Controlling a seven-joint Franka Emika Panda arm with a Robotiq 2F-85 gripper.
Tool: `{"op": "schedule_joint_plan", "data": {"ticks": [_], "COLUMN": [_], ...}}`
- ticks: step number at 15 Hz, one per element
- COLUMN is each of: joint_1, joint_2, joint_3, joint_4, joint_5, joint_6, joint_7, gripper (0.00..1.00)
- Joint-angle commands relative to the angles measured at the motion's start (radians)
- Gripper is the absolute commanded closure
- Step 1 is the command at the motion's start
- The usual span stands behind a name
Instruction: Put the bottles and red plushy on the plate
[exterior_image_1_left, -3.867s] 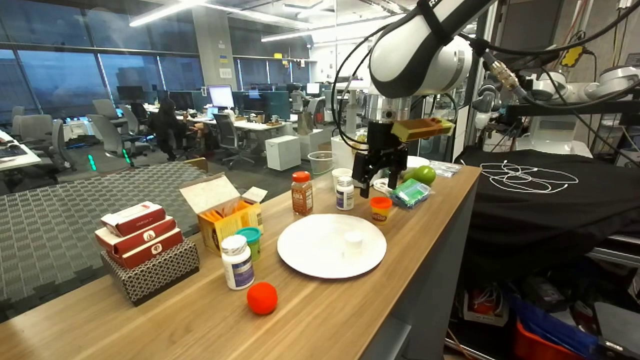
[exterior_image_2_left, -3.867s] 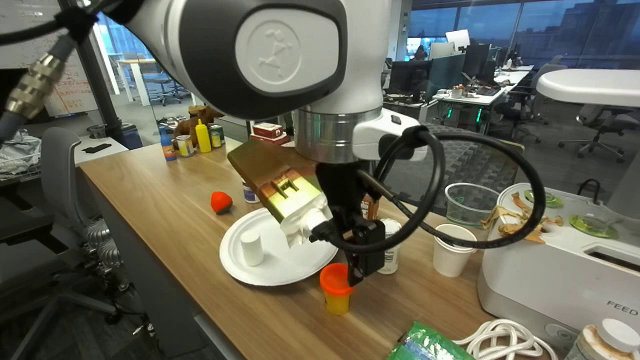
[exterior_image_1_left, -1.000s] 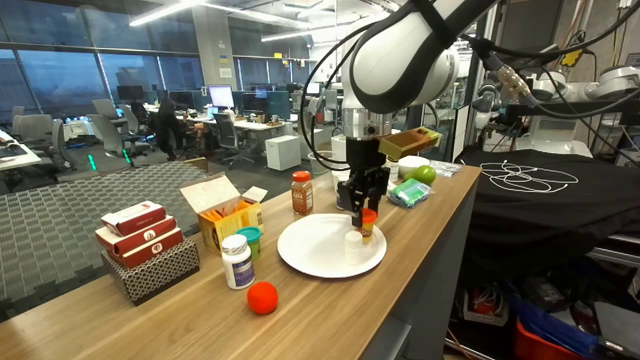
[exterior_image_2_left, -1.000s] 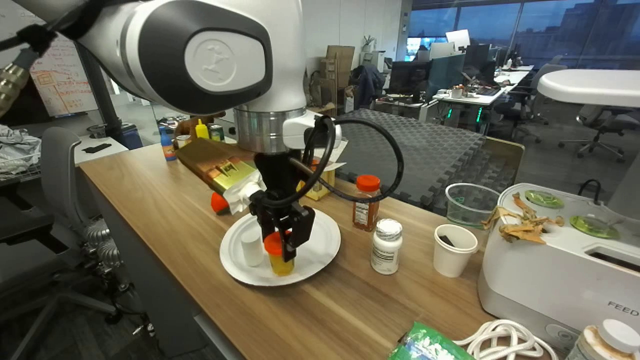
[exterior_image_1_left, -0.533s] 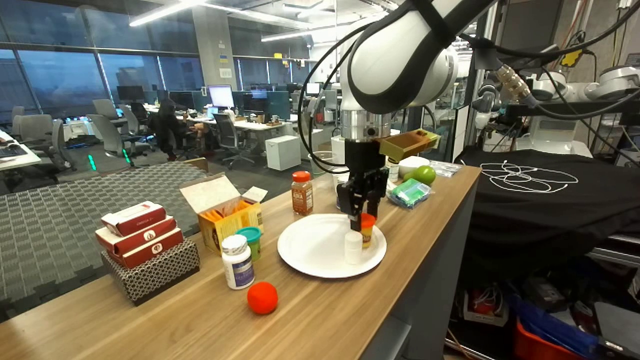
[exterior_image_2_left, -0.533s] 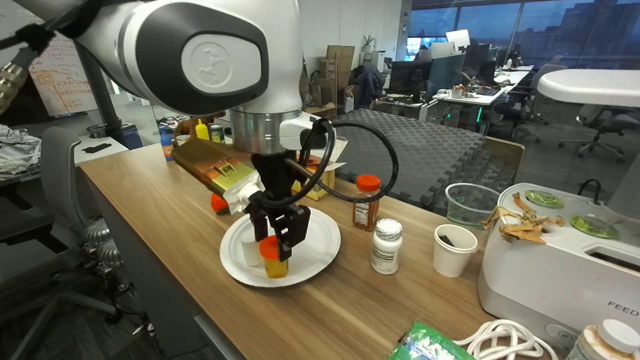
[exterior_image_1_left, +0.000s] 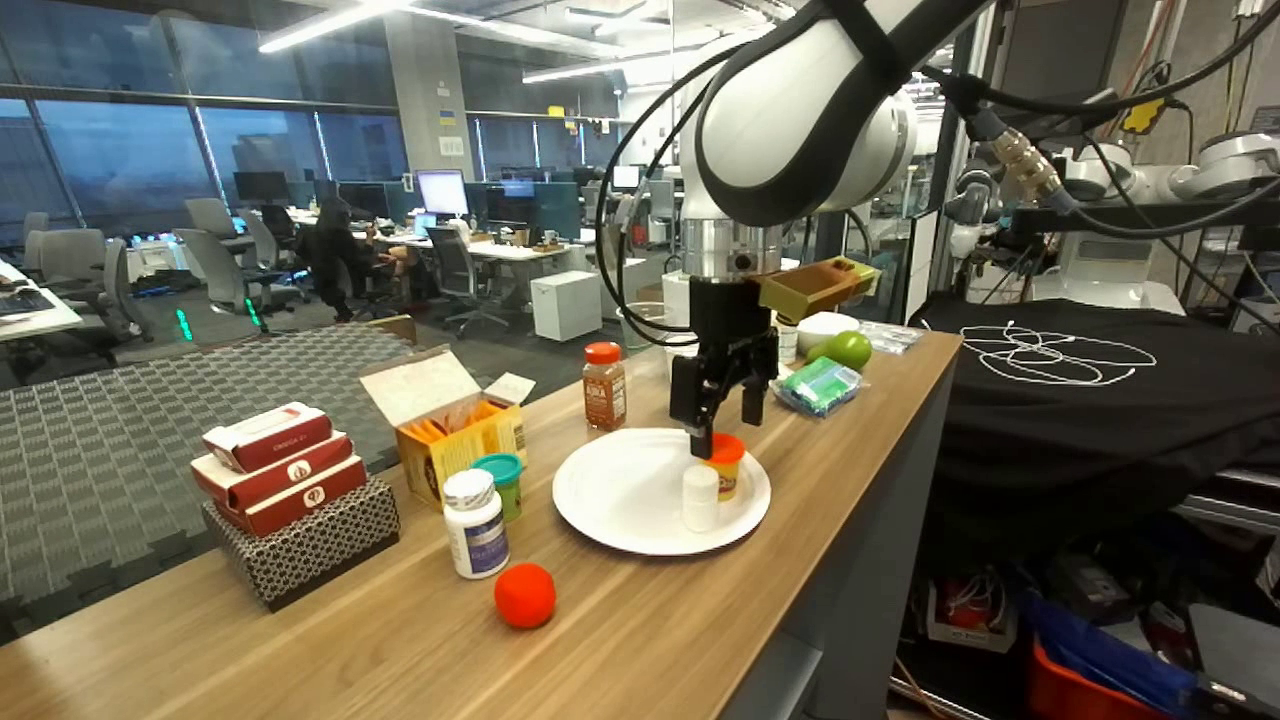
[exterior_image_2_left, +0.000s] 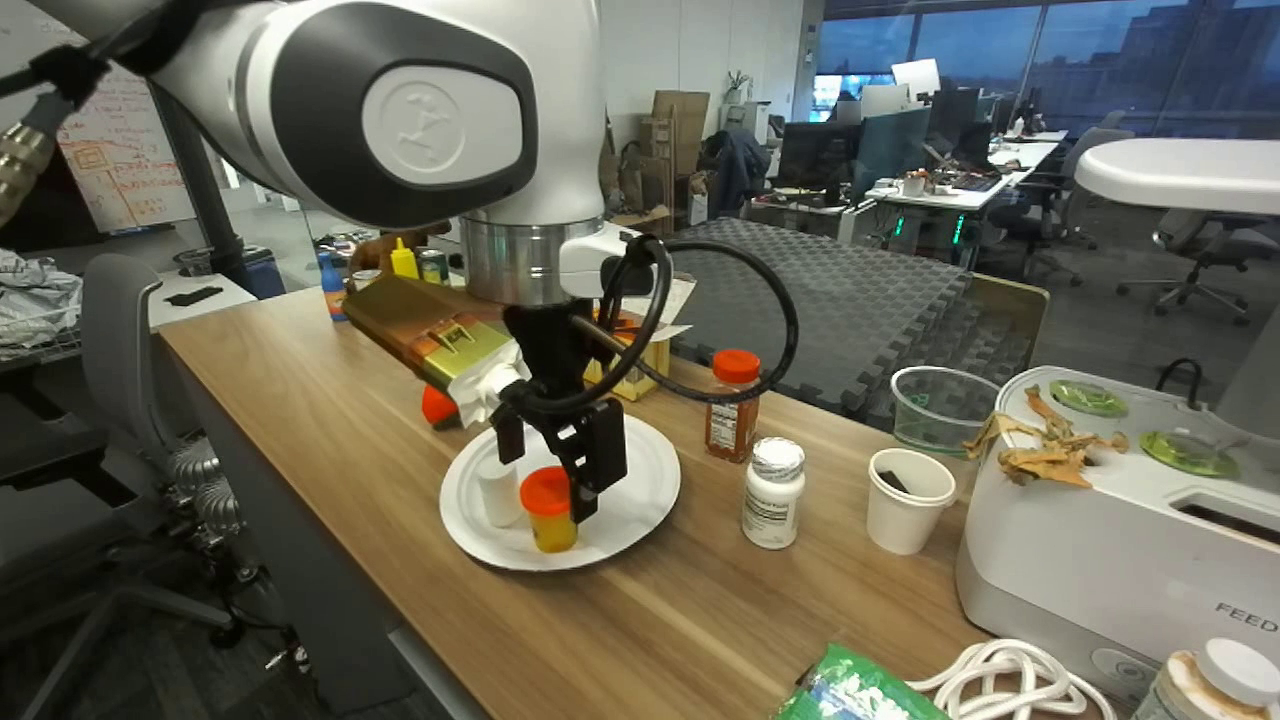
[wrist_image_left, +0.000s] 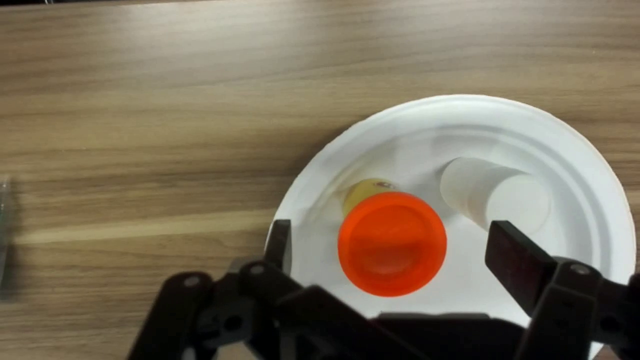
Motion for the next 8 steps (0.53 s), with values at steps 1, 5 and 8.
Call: {"op": "schedule_joint_plan", "data": {"ticks": [1, 5, 8], "joint_1": [0.010, 0.053, 0.081], "joint_2": [-0.022, 0.000, 0.044], "joint_3": [0.005, 0.003, 0.016], "joint_4": [0.024, 0.124, 0.212], "joint_5": [-0.016, -0.093, -0.152], "joint_6": [-0.023, -0.052, -0.055], "joint_7": [0.007, 0.038, -0.001], "gripper": [0.00, 0.00, 0.00]}}
